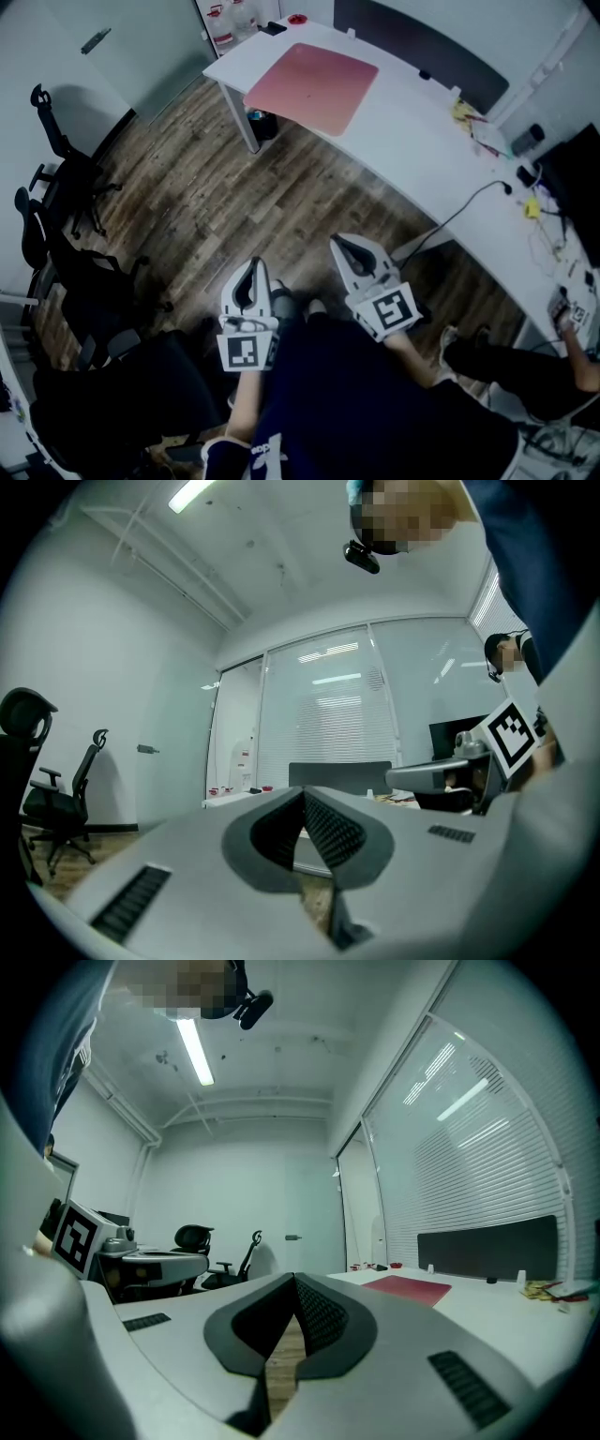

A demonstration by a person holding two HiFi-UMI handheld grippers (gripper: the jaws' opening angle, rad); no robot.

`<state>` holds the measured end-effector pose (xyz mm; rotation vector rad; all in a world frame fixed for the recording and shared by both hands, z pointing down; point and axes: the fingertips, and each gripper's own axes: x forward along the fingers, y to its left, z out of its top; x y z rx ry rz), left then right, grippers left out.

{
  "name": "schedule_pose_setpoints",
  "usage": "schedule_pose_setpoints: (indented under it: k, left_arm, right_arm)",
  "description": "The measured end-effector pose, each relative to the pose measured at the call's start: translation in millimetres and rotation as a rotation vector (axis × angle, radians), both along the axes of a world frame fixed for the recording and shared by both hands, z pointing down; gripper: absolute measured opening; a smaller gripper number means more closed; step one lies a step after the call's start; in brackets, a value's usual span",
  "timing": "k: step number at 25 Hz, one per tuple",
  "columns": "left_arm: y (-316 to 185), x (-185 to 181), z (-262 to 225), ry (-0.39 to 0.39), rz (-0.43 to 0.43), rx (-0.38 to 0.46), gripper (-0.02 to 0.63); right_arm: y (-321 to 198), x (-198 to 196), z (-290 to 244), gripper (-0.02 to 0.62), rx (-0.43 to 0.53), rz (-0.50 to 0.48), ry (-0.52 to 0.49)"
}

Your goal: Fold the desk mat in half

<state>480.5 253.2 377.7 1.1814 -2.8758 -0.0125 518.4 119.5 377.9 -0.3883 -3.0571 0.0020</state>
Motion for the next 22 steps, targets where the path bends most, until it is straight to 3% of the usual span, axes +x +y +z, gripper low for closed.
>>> schedule_pose_setpoints:
  k: [7,22]
  left_arm:
    - [9.5,-42.6,3.4,0.025,0.025,0.004,0.003]
    - [68.6,-182.8,-21.7,-0.005,0.104,-0.005,0.003]
  right_arm:
    - [8.8,-39.0,4.4,0.003,-0.003,0.028,0.033]
    - [69.1,-169.6,-6.7,0.003,-0.011,0.111,0.02]
